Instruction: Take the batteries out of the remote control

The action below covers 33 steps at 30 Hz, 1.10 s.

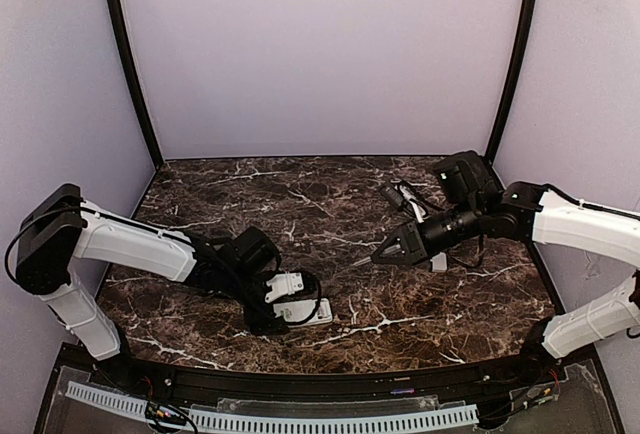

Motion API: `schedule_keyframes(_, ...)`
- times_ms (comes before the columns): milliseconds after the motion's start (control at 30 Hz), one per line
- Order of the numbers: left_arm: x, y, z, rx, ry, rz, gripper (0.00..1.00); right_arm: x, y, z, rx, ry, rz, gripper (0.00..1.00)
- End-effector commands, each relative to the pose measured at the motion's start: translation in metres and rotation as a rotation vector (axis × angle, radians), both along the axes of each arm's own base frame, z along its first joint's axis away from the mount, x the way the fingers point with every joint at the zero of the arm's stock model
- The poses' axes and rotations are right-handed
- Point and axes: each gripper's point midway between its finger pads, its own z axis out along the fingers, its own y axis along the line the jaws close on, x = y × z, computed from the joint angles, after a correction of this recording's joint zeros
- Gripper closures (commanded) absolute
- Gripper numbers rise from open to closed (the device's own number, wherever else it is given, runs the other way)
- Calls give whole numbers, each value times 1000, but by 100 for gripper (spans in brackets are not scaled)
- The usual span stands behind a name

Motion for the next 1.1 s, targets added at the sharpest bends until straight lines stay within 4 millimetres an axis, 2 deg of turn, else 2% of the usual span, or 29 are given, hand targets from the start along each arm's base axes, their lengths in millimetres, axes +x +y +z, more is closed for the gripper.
schedule_keyframes(0,-3,-3,-2,-13,14,-37,19,-1,-2,-2,2,-19,4,100)
schedule_keyframes(233,-5,-1,-11,-1,15,-50,29,-1,-2,-1,3,-18,4,100)
schedule_keyframes(500,-3,-1,-16,24,19,-62,65,-1,-2,0,4,-16,0,100)
schedule_keyframes(600,3,-6,-2,-6,-19,-62,77,0,-3,0,-1,-16,-8,100)
schedule_keyframes(833,23,-13,42,-67,-174,-59,97,6,-7,6,-7,-44,-53,100)
schedule_keyframes(1067,58,-10,106,-131,-452,9,100,24,-17,11,-44,-99,-159,100)
